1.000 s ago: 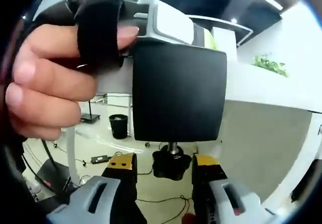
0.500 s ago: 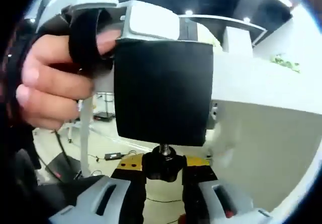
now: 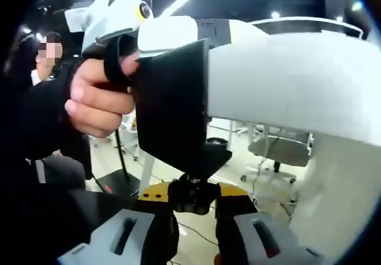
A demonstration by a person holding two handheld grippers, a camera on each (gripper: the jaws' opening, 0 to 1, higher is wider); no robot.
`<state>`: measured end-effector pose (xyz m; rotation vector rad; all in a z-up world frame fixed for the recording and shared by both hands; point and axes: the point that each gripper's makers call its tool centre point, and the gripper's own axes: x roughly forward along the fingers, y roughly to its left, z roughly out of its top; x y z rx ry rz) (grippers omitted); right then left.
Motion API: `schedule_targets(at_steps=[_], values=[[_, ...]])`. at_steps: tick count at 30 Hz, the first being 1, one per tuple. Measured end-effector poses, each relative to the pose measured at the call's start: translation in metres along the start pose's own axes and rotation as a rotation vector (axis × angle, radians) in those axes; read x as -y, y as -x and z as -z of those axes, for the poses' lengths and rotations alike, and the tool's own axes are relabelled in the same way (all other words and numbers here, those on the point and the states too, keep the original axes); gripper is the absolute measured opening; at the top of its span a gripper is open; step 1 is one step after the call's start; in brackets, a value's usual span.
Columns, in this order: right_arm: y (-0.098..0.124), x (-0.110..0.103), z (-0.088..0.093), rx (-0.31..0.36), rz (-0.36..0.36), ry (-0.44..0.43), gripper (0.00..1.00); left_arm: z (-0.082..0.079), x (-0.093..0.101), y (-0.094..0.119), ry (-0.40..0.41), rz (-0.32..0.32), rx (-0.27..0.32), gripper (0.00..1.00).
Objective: Clamp the fixed fixture on the desktop, loosen the retaining clip, secure it to the edge of the desk, and tighten the retaining clip.
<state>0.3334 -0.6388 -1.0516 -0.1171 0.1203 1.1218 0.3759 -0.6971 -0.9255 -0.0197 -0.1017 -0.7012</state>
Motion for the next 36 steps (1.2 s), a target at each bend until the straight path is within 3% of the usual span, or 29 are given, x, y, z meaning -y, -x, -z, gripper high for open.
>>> schedule_targets(at_steps=[3, 4, 8, 17, 20, 22, 25, 26, 31, 36], values=[[0.000, 0.000, 0.000, 0.019, -0.066, -0.003, 0.24, 0.000, 0.000, 0.000, 0.001, 0.000, -0.001, 0.01], [-0.001, 0.002, -0.001, 0.031, -0.072, 0.034, 0.24, 0.000, 0.000, 0.000, 0.000, 0.000, -0.001, 0.01], [-0.001, -0.004, 0.000, 0.048, -0.076, 0.006, 0.25, 0.000, 0.000, 0.000, 0.005, -0.001, -0.002, 0.01], [-0.001, -0.001, 0.000, 0.019, 0.000, -0.009, 0.27, 0.001, 0.001, 0.000, 0.003, 0.004, -0.003, 0.01], [0.003, 0.002, -0.001, 0.001, 0.065, 0.015, 0.31, 0.001, 0.001, 0.000, 0.005, 0.005, -0.004, 0.01], [0.006, 0.005, -0.002, -0.014, 0.121, 0.039, 0.39, 0.001, 0.002, 0.000, 0.005, 0.006, -0.005, 0.01], [0.012, 0.006, 0.002, -0.053, 0.238, 0.007, 0.45, 0.000, 0.002, 0.001, 0.005, 0.007, -0.005, 0.01], [0.013, 0.007, 0.002, -0.059, 0.262, 0.015, 0.46, 0.000, 0.002, 0.001, 0.005, 0.007, -0.004, 0.01], [0.022, 0.001, 0.001, -0.072, 0.513, -0.018, 0.46, 0.000, 0.003, 0.001, 0.003, 0.012, -0.002, 0.01], [0.016, -0.003, -0.003, -0.063, 0.614, -0.023, 0.44, -0.002, 0.006, 0.004, -0.004, 0.031, 0.007, 0.01]])
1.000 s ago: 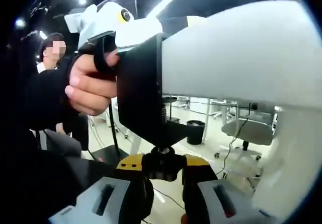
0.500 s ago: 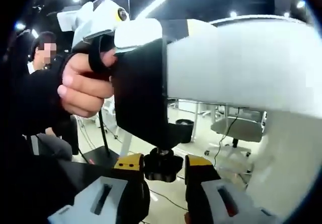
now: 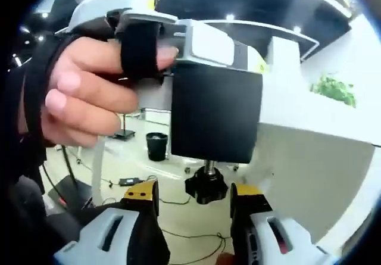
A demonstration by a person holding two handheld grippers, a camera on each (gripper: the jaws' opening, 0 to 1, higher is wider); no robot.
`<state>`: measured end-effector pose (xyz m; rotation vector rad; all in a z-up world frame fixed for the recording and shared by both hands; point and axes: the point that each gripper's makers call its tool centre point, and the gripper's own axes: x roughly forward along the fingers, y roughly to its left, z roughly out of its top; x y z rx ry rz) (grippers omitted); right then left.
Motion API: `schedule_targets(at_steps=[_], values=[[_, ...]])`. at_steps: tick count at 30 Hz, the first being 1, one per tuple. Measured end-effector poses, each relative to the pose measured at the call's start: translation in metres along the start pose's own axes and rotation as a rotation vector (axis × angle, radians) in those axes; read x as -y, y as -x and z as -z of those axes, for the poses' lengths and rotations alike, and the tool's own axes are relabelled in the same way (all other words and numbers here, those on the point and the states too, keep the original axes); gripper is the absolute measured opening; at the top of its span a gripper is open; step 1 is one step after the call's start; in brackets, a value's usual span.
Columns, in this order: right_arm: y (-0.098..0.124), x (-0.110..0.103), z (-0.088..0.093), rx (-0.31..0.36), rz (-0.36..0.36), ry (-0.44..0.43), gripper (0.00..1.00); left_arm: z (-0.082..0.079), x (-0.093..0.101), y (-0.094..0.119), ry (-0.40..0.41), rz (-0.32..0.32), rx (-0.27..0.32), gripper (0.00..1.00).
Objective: Clamp the fixed fixture on the desktop, loosen the retaining clip, secure it to the edge of the desk, and tighten the retaining clip.
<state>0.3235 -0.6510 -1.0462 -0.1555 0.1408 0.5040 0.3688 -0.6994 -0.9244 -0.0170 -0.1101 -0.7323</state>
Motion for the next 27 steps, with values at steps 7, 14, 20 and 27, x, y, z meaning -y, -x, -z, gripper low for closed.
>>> schedule_targets(at_steps=[7, 14, 20, 27], values=[[-0.013, 0.010, 0.009, -0.050, 0.089, -0.043, 0.44, 0.000, 0.001, 0.001, -0.001, 0.005, 0.000, 0.01], [-0.016, 0.020, 0.013, -0.066, 0.127, -0.046, 0.26, -0.001, 0.001, 0.000, -0.008, -0.003, 0.002, 0.01], [-0.019, 0.019, 0.014, -0.039, 0.041, -0.036, 0.26, 0.000, 0.002, 0.000, -0.010, -0.007, 0.004, 0.01], [-0.017, 0.012, 0.011, -0.020, -0.153, 0.004, 0.26, 0.000, 0.001, 0.001, -0.013, -0.016, 0.007, 0.01]])
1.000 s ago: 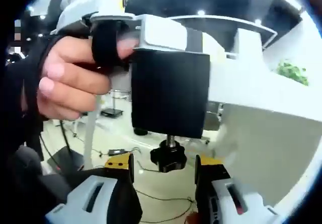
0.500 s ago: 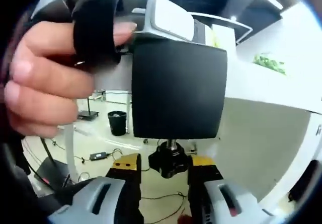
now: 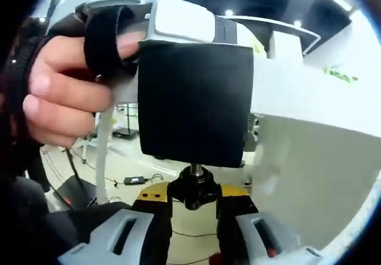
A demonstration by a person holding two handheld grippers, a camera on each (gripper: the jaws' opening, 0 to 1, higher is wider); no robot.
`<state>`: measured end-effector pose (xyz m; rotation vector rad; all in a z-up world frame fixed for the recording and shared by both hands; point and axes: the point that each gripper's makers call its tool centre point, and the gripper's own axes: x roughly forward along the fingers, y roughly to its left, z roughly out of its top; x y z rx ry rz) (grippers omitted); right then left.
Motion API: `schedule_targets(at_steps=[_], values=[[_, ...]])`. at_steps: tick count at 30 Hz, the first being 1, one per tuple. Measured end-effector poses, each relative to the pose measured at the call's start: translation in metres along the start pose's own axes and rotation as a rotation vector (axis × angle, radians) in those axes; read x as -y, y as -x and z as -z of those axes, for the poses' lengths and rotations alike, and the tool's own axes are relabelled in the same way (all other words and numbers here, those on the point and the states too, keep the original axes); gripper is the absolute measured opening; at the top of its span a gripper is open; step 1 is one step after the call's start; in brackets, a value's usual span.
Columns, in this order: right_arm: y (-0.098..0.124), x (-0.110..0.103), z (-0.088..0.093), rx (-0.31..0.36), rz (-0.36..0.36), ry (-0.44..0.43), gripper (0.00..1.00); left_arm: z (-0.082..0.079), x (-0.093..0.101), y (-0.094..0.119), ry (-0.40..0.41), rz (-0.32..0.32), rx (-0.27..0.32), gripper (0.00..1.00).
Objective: Clamp the fixed fixture on the desktop, loosen the retaining clip, secure it to the edge of the desk, and tighten the retaining clip.
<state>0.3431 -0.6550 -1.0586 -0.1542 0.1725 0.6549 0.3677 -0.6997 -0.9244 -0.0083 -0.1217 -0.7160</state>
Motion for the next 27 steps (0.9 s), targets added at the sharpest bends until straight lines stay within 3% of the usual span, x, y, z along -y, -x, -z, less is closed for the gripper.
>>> schedule_targets(at_steps=[4, 11, 15, 21, 27], values=[[-0.002, -0.003, -0.001, 0.005, -0.121, 0.016, 0.25, 0.000, -0.002, 0.000, 0.000, -0.010, 0.001, 0.01], [0.000, -0.011, -0.004, 0.064, -0.408, 0.033, 0.26, 0.001, -0.003, -0.001, 0.022, -0.013, -0.010, 0.01], [0.001, -0.015, -0.004, 0.069, -0.491, 0.018, 0.26, 0.003, -0.004, -0.001, 0.029, -0.012, -0.018, 0.01], [0.001, -0.021, -0.003, 0.075, -0.508, 0.001, 0.26, 0.002, -0.006, -0.002, 0.026, -0.019, -0.013, 0.01], [-0.005, -0.017, -0.003, 0.044, -0.439, -0.042, 0.26, -0.001, -0.006, -0.002, 0.000, -0.022, 0.014, 0.02]])
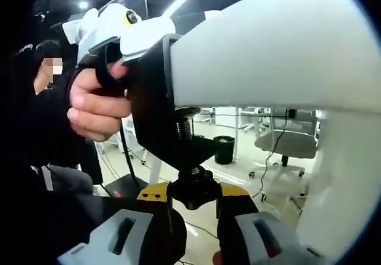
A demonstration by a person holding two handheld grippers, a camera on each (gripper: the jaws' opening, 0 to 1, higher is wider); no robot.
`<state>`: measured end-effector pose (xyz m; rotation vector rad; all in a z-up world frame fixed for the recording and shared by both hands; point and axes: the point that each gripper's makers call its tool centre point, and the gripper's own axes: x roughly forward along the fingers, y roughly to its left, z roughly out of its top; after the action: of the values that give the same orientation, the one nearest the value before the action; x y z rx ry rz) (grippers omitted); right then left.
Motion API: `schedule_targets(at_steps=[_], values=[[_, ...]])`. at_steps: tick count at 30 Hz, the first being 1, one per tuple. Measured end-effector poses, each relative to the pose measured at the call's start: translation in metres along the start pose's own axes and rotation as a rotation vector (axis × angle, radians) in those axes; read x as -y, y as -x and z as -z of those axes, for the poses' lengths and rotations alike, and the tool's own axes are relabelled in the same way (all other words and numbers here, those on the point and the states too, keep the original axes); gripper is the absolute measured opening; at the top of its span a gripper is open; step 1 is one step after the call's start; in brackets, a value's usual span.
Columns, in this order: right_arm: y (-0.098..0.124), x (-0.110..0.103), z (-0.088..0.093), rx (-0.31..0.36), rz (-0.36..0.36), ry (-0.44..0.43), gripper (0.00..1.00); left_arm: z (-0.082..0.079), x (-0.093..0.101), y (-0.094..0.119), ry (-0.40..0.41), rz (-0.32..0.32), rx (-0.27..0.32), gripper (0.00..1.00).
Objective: Clamp the fixed fixture on the desktop, loosen the retaining clip, secure it to the edge of the desk, and tighten the retaining clip.
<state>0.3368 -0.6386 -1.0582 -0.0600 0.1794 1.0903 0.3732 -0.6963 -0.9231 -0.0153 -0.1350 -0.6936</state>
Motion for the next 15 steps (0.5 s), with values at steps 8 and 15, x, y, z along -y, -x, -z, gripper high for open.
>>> schedule_targets(at_steps=[8, 15], values=[[0.0002, 0.0066, 0.0008, -0.019, 0.044, -0.017, 0.26, -0.0016, -0.0006, -0.0005, -0.007, 0.000, 0.007, 0.02], [0.0013, 0.0066, -0.0016, -0.025, 0.051, 0.020, 0.27, -0.0033, 0.0009, -0.0004, -0.016, 0.004, 0.014, 0.03]])
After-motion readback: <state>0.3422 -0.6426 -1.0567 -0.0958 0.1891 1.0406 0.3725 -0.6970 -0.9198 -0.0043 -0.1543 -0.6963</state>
